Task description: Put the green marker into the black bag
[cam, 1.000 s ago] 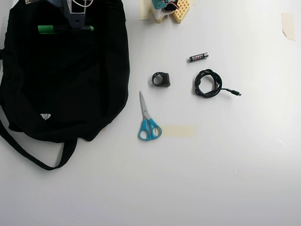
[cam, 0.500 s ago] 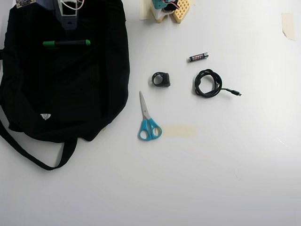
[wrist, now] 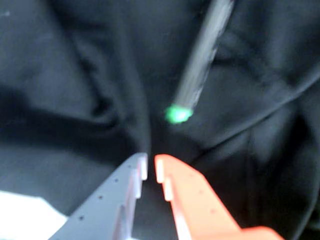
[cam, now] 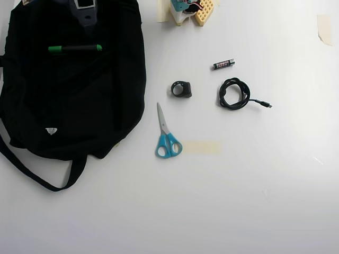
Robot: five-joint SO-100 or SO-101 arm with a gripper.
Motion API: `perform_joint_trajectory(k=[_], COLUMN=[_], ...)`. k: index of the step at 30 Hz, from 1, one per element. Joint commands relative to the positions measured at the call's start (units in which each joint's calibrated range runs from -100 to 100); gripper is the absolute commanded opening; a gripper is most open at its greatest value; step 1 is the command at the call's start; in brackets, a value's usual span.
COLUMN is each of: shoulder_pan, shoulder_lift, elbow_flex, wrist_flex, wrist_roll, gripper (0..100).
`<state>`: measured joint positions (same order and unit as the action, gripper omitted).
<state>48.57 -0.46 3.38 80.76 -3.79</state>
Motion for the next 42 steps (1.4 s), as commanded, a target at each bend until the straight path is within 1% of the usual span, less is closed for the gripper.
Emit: perform_joint_trajectory(k=[1,3,4,6,8,10,12,14,18,24,27,29,33,35,39,42], shoulder_pan=[-4.1,-9.0,-13.4,-21.3,-27.3,-31.8,-35.4,-37.6,-40.0,-44.8,-47.4,-48.7,-47.7,-47.3,-48.0,-48.6], shoulder_lift=[-7.8,-12.6,-14.9,-16.0,-17.2,-22.1,-33.2,-39.5,-46.9,-55.9,-62.4,-66.8,-75.6,-79.1,-85.6,-88.0], elbow_flex=[-1.3,-1.2,-1.2,-0.2,3.3,12.1,28.3,36.6,49.0,67.2,75.9,80.0,87.0,90.2,96.3,96.3], wrist_flex=[3.5,5.5,8.0,10.5,10.6,9.8,3.7,-0.1,-6.8,-20.0,-24.1,-24.3,-24.1,-24.1,-23.5,-19.8], wrist_roll=[-0.9,-1.0,-1.5,-6.3,-6.3,-6.2,-6.2,-6.2,-6.1,-6.1,-6.0,-5.1,1.1,2.6,3.1,3.1], gripper=[2,2,2,2,2,2,3,3,3,3,2,2,2,2,3,2])
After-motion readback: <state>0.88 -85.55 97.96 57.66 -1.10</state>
